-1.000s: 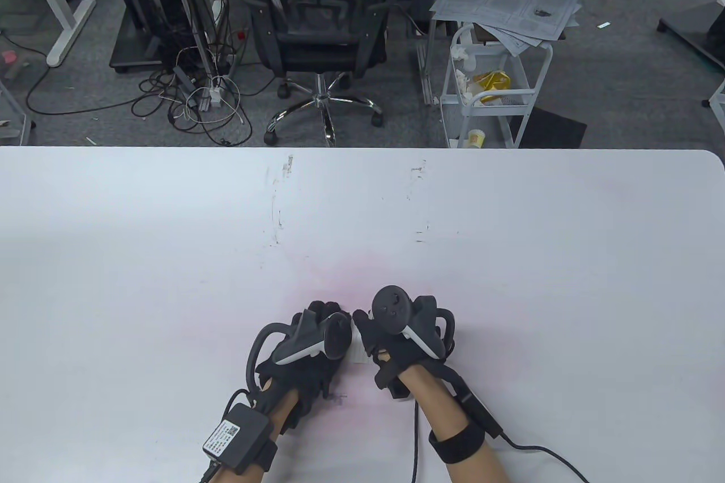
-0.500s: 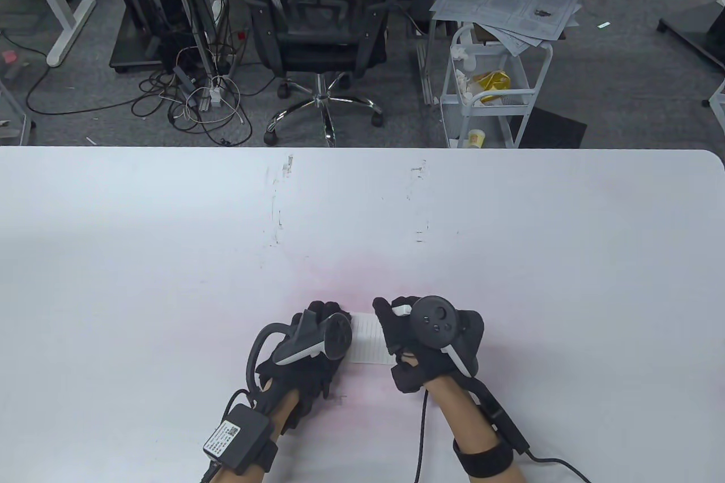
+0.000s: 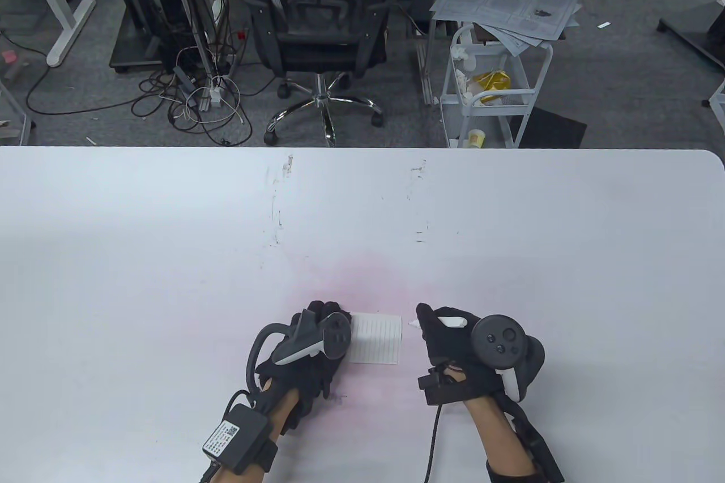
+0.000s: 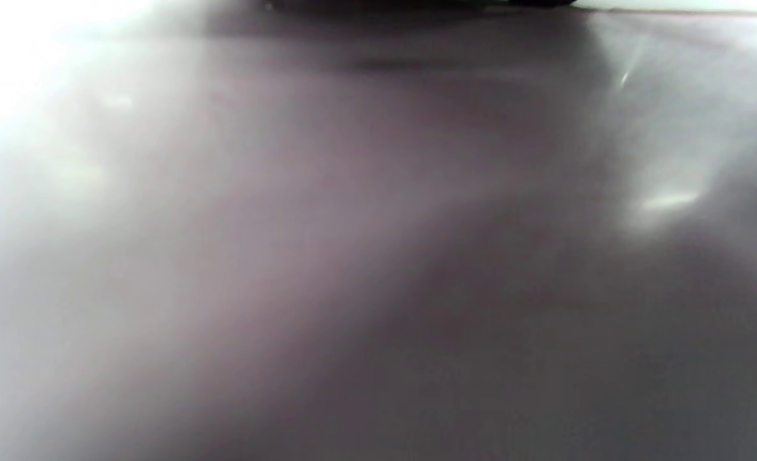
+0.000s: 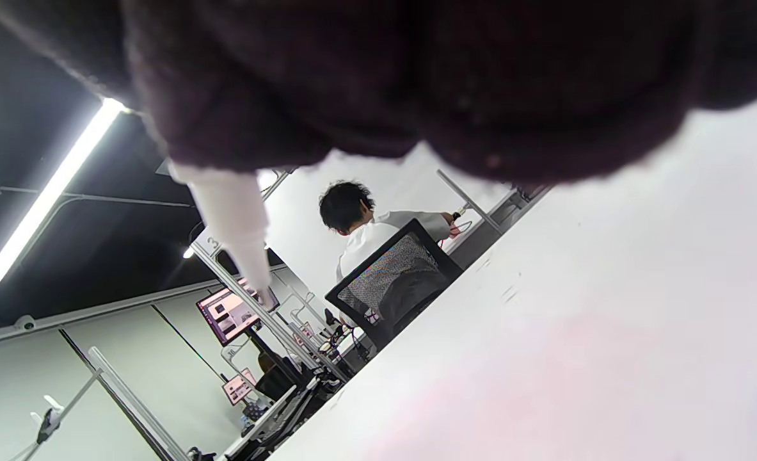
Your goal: Squeeze and apply correction pen on text
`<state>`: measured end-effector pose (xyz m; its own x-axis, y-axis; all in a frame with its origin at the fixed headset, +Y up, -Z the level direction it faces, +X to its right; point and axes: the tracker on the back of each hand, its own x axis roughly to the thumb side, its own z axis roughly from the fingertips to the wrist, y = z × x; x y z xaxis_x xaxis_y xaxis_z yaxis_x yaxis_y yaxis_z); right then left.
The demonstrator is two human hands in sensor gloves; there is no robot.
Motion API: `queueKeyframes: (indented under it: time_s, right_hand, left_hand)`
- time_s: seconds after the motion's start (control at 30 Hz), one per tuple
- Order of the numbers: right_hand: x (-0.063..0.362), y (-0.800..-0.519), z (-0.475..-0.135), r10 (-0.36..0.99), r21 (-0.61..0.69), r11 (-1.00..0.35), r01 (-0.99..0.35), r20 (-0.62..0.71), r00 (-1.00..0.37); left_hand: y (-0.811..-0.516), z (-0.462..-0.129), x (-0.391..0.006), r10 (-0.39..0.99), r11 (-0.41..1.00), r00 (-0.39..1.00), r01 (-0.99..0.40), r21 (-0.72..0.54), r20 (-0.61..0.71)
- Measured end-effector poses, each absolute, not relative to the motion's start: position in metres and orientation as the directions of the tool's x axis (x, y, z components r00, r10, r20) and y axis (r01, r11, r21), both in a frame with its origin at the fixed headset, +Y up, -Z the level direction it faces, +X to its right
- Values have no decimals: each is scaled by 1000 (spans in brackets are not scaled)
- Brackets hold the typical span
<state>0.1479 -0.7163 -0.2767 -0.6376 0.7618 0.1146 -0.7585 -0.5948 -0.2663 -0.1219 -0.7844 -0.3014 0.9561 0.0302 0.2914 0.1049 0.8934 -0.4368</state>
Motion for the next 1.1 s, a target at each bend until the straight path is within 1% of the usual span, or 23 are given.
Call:
queueKeyframes:
  time_s: [0.07,0.13,0.17,0.27,0.47,0.6,0.7,0.8,0.87,0.97,1.1]
  right_hand:
    - [150,-716,-277,770,-267,-584,-766,114,-627]
    - [153,-714,-276,782,-272,-568,-777,115,-612]
    - [155,-713,-275,794,-275,-552,-787,116,-597]
    - [159,-711,-274,819,-278,-517,-810,116,-563]
    - [163,-711,-273,838,-280,-489,-826,113,-534]
    - [163,-710,-273,845,-278,-479,-833,112,-523]
    - [162,-711,-273,846,-275,-478,-834,112,-521]
    - [161,-711,-273,850,-272,-472,-839,113,-514]
    - [161,-711,-272,851,-268,-471,-841,112,-512]
    - [160,-712,-272,850,-271,-473,-839,113,-515]
    - [158,-713,-272,850,-264,-475,-839,109,-515]
  left_hand:
    - [-782,-301,-125,41,902,960,83,-424,276]
    - [-777,-301,-129,71,924,960,39,-381,271]
    - [-772,-299,-132,94,942,960,0,-337,264]
    - [-753,-294,-141,174,978,953,-138,-154,249]
    - [-719,-280,-162,233,972,938,-218,-84,257]
    - [-709,-267,-174,292,956,913,-290,-51,286]
    - [-711,-257,-177,286,956,904,-291,-31,318]
    - [-719,-248,-174,213,972,906,-236,18,366]
    - [-722,-243,-173,159,985,913,-174,5,377]
    - [-727,-236,-169,125,991,905,-135,-4,406]
    - [-738,-233,-164,101,994,895,-69,-90,434]
